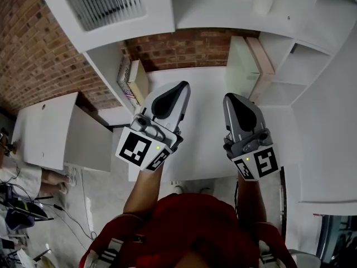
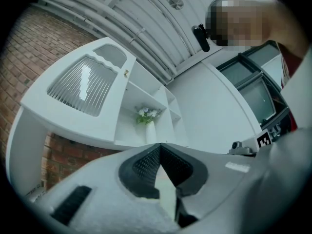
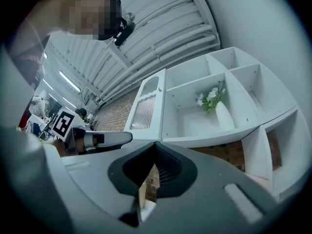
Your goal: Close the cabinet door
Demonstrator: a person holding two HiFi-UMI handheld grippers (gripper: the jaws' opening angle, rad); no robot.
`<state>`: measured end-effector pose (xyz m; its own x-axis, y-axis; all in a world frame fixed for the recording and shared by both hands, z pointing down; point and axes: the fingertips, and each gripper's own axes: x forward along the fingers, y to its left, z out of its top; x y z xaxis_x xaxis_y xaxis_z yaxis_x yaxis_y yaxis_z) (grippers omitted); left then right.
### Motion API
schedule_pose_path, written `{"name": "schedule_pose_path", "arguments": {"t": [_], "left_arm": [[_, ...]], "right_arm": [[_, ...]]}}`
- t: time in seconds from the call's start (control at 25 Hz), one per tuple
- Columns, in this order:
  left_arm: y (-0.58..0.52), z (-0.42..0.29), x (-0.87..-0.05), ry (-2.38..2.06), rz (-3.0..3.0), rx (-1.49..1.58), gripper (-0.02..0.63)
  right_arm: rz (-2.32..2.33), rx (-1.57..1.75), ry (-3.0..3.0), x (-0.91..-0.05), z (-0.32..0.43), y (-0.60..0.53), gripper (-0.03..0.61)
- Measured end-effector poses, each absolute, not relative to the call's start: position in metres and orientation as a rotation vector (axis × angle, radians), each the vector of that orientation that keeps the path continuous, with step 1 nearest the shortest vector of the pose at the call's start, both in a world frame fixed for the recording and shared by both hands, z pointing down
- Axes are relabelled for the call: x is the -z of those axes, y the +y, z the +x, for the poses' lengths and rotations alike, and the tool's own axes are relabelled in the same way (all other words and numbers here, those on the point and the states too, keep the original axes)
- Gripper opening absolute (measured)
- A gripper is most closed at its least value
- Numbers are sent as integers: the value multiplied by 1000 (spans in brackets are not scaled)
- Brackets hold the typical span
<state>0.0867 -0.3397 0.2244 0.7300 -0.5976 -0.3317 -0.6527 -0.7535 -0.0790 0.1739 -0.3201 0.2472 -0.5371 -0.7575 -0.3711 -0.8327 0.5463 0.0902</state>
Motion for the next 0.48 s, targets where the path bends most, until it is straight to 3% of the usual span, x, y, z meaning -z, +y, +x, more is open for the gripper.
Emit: {"name": "schedule_pose_path", "arguments": {"t": [0.48], "left_arm": [[-327,94,-226,974,-2745,-429,2]], "right_arm": [[-1342,-386,2525,-254,175,-310,12]]}}
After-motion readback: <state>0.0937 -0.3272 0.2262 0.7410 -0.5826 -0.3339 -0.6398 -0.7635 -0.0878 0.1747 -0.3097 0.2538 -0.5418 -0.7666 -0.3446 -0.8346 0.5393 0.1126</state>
